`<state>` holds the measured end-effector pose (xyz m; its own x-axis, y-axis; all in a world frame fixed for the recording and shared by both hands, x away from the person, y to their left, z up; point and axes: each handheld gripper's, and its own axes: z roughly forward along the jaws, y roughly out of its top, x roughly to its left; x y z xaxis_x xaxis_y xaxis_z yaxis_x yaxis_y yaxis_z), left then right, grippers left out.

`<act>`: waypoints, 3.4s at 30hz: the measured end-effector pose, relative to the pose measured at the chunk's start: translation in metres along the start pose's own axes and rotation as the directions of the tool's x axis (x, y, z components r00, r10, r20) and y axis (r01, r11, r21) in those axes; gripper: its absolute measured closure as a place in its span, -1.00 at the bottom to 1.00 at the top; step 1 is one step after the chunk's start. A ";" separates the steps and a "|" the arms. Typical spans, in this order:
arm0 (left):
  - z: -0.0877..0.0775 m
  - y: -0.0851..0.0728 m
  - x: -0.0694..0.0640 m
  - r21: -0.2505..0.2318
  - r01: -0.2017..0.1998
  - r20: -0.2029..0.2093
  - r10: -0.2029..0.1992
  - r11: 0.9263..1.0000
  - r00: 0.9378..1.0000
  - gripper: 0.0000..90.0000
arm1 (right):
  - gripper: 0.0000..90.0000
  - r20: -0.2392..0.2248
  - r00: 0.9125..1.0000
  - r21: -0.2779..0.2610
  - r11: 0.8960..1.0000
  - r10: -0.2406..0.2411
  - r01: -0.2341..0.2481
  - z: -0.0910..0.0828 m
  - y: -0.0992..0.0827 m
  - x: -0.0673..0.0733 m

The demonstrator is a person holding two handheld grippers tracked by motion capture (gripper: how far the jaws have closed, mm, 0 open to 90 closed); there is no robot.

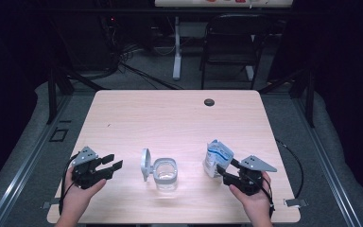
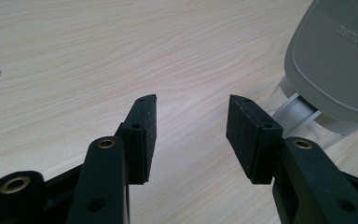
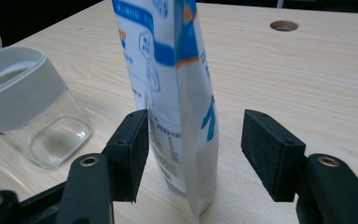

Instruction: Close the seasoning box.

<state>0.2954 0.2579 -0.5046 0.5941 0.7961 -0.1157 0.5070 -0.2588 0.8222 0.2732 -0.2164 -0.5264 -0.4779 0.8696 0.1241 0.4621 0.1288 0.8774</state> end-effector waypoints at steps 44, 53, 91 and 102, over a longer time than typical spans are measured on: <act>-0.001 -0.001 0.003 -0.002 0.001 -0.011 -0.001 1.000 1.000 0.18 | -0.12 0.057 0.995 0.044 0.995 -0.087 0.084 0.043 -0.031 0.011; -0.002 -0.001 0.003 0.001 0.006 -0.012 -0.006 1.000 1.000 0.18 | -0.13 0.065 0.993 0.038 0.994 -0.101 0.099 0.047 -0.033 0.012; 0.000 -0.002 0.005 0.005 0.007 -0.013 -0.007 1.000 1.000 0.18 | -0.11 0.100 0.992 0.057 0.996 -0.079 0.073 0.059 -0.038 0.013; 0.000 -0.002 0.005 0.002 0.009 -0.014 -0.009 1.000 1.000 0.18 | -0.06 0.101 0.991 0.055 0.995 -0.083 0.078 0.060 -0.037 0.012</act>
<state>0.2971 0.2625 -0.5071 0.5803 0.8062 -0.1154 0.5136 -0.2523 0.8201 0.2951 -0.1815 -0.5855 -0.4366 0.8996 0.0035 0.4641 0.2219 0.8576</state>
